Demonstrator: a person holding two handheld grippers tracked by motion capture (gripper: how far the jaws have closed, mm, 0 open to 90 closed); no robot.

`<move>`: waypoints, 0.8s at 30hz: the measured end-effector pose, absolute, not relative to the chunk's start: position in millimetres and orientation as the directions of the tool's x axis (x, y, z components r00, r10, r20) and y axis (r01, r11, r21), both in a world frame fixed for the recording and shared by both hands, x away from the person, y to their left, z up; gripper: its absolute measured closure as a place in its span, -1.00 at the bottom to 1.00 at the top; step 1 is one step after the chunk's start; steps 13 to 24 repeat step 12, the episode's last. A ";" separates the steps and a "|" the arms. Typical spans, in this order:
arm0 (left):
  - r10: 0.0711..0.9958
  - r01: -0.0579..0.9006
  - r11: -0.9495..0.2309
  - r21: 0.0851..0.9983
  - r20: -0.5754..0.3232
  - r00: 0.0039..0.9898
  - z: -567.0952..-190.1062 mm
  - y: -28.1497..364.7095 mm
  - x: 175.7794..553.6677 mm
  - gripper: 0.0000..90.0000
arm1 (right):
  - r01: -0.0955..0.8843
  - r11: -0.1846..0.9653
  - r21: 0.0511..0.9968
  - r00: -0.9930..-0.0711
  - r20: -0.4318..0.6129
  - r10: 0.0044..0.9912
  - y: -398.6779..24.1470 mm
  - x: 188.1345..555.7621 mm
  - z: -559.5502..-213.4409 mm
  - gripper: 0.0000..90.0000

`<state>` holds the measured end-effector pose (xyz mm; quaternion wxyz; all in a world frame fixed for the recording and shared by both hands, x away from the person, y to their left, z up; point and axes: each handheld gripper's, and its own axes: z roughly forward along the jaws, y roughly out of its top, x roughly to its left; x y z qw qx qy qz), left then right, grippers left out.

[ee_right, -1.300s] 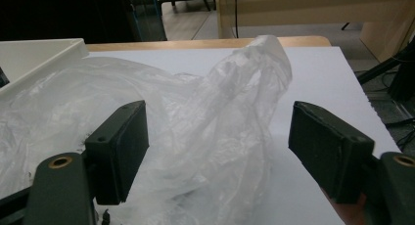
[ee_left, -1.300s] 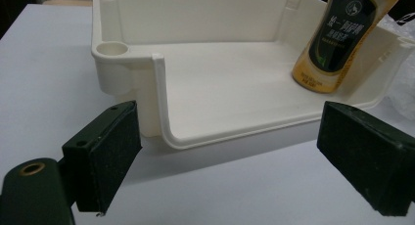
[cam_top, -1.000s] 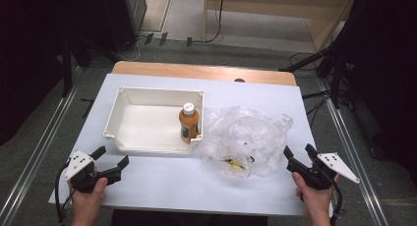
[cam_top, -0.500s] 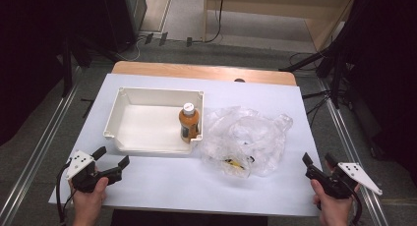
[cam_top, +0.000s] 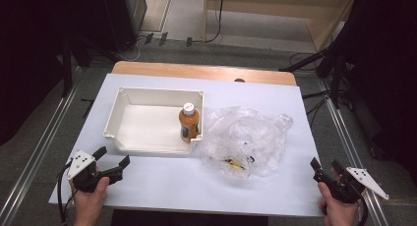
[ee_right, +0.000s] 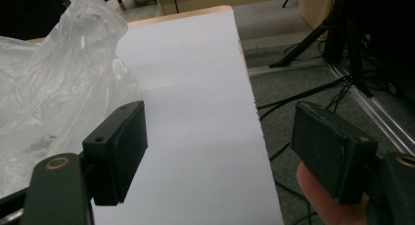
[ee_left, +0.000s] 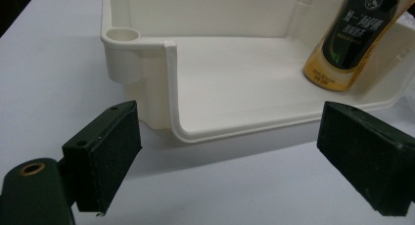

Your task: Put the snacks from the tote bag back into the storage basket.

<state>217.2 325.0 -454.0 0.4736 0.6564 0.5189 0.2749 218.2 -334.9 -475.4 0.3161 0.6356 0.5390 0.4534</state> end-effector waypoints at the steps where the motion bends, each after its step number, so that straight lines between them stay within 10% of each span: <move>1: 0.941 0.421 -0.014 0.907 -0.130 0.313 -454.0 325.5 217.0 -0.79 | 0.398 -0.220 0.891 0.007 0.237 0.971 -335.0 218.2 -475.7 -0.50; 24: 0.930 0.426 -0.011 0.904 -0.147 0.337 -453.9 326.2 219.2 -0.79 | 0.396 -0.237 0.887 0.032 0.245 0.969 -333.3 217.1 -476.7 -0.51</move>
